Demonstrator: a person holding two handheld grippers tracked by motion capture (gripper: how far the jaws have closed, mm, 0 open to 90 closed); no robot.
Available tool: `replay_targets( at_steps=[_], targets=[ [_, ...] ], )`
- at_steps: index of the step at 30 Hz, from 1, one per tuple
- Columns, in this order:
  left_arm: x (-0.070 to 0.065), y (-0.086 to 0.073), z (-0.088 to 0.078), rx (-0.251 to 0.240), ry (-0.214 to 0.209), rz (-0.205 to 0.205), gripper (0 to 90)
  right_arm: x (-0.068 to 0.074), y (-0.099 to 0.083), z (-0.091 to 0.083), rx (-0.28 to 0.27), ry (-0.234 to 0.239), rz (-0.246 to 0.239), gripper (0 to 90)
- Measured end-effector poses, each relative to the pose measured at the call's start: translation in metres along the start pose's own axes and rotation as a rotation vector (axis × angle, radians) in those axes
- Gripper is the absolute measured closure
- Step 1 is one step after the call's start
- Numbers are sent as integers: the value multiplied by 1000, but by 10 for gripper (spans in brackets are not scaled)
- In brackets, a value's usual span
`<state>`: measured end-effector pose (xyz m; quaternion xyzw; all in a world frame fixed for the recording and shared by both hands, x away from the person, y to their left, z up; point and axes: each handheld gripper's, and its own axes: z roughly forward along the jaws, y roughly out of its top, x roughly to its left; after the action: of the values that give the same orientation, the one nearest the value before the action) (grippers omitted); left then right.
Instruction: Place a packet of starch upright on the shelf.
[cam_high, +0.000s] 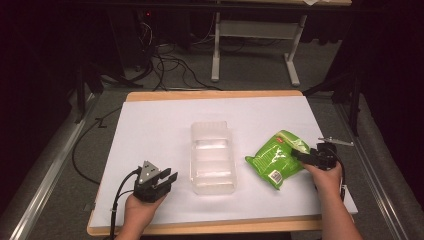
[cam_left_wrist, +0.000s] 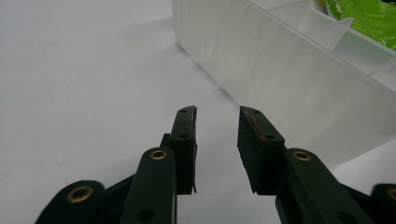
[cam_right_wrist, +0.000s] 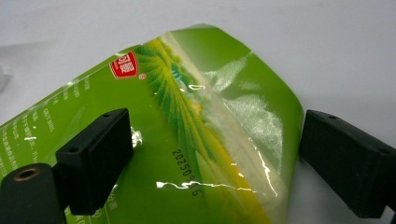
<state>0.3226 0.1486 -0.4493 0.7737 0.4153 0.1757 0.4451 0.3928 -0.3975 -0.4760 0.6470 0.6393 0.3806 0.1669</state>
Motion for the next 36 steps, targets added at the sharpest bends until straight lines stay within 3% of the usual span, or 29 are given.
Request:
replay_targets(
  at_steps=[4, 7, 10, 12, 16, 19, 23, 28, 36],
  targets=[
    [0, 0, -1, -4, -2, -2, 677, -1, -1, 0, 1, 18, 4, 115],
    [0, 0, -1, -4, -2, -3, 676, 1, -2, 0, 3, 51, 7, 178],
    [-1, 0, -1, 1, -7, 3, 676, 1, -3, -1, 4, 79, 4, 272],
    [-2, 0, -1, 3, -9, 5, 676, 1, -5, -2, 2, 82, -8, 396],
    [-3, -1, 1, 11, -6, 10, 676, 1, -6, -2, 14, 124, -9, 551],
    [-4, -1, 2, 17, -7, 14, 676, 2, -7, -4, 10, 125, -34, 695],
    [-4, -1, 3, 25, -9, 17, 676, 3, -7, -7, 4, 156, -39, 807],
    [-3, -1, 3, 21, -10, 12, 676, 13, -4, -16, -40, 159, -85, 855],
    [0, -1, 1, 8, -7, -10, 675, 29, -1, -36, -140, 210, -122, 865]
  ],
)
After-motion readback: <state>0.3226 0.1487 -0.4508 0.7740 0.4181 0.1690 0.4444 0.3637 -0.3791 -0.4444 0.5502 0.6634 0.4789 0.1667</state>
